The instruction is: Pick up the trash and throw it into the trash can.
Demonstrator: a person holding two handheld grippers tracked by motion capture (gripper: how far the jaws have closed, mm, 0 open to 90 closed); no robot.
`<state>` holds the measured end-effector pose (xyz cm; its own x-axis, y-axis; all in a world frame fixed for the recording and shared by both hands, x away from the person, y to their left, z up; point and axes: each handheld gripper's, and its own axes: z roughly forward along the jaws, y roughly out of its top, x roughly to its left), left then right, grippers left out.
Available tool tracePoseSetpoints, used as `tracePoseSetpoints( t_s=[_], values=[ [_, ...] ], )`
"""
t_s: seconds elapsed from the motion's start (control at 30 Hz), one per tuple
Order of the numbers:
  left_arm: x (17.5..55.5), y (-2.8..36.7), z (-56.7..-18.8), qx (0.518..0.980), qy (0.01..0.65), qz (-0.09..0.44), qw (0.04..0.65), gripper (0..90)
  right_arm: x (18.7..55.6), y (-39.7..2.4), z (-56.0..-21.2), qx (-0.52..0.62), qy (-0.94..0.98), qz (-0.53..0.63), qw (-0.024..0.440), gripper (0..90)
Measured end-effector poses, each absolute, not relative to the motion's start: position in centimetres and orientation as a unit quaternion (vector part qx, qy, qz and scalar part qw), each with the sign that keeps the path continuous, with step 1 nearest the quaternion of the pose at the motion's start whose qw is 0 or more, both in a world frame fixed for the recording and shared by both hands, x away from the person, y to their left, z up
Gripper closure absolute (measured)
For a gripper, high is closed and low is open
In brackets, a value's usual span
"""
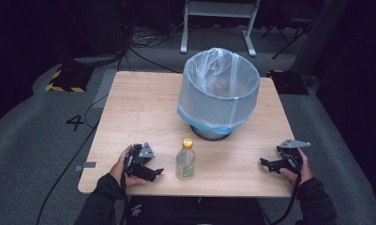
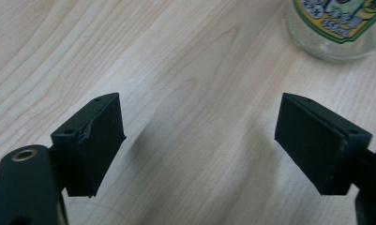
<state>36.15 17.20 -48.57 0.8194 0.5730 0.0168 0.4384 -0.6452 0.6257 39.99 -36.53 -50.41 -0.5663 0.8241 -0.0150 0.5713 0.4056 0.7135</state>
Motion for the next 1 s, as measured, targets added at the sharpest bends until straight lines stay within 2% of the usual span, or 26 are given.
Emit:
tracePoseSetpoints(
  t_s=[0.63, 1.0],
  values=[
    [34.6, 14.4, -47.6, 0.915, 0.233, 0.087, 0.319, 16.0, 40.0, -36.5, -50.4, 0.427, 0.817, 0.339, 0.186, 0.4],
    [34.1, 12.7, -46.8, 0.913, 0.227, 0.078, 0.329, 16.0, 40.0, -36.5, -50.4, 0.427, 0.817, 0.339, 0.186, 0.4]
  ],
)
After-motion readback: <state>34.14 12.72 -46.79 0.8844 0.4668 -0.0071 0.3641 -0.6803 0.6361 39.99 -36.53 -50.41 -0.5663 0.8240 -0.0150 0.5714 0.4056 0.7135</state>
